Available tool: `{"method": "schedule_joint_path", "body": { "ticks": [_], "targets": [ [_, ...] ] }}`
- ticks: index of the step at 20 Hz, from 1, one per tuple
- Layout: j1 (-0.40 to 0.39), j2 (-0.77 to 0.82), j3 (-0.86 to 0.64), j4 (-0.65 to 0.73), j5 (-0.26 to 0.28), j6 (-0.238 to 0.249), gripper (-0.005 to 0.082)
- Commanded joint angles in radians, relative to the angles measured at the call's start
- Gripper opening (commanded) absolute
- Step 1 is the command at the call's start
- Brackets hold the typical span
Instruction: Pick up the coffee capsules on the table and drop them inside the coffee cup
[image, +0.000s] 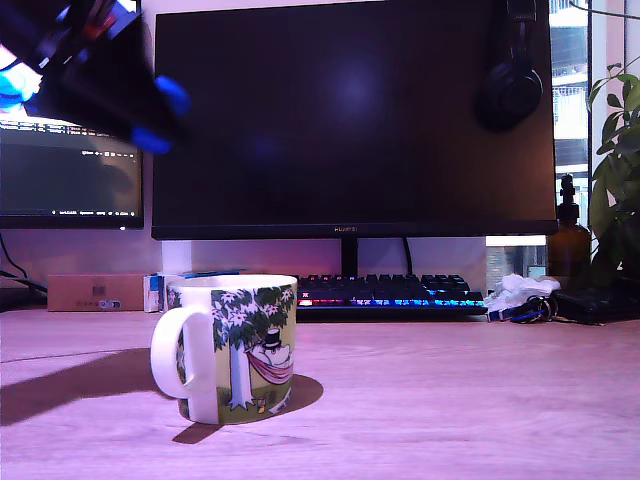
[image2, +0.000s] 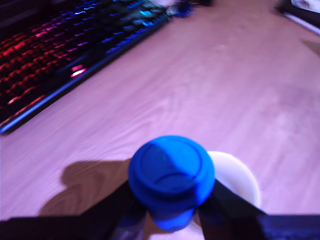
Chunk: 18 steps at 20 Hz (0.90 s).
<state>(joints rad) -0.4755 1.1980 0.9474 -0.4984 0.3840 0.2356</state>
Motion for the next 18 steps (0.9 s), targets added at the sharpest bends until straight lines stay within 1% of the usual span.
{"method": "schedule_joint_path", "body": {
  "ticks": [1, 5, 11, 12, 14, 18],
  "targets": [
    [-0.037, -0.008, 0.006, -0.019, -0.027, 0.009, 0.0125],
    [-0.117, -0.002, 0.006, -0.036, -0.067, 0.010, 0.0125],
    [-0.193, 0.071, 0.006, -0.056, -0.094, 0.009, 0.0125],
    [-0.201, 0.086, 0.006, -0.057, -0.103, 0.009, 0.0125],
    [-0.216, 0.121, 0.006, -0.056, -0.105, 0.009, 0.0125],
    [-0.221, 0.184, 0.006, -0.055, -0.124, 0.011, 0.0125]
  ]
}}
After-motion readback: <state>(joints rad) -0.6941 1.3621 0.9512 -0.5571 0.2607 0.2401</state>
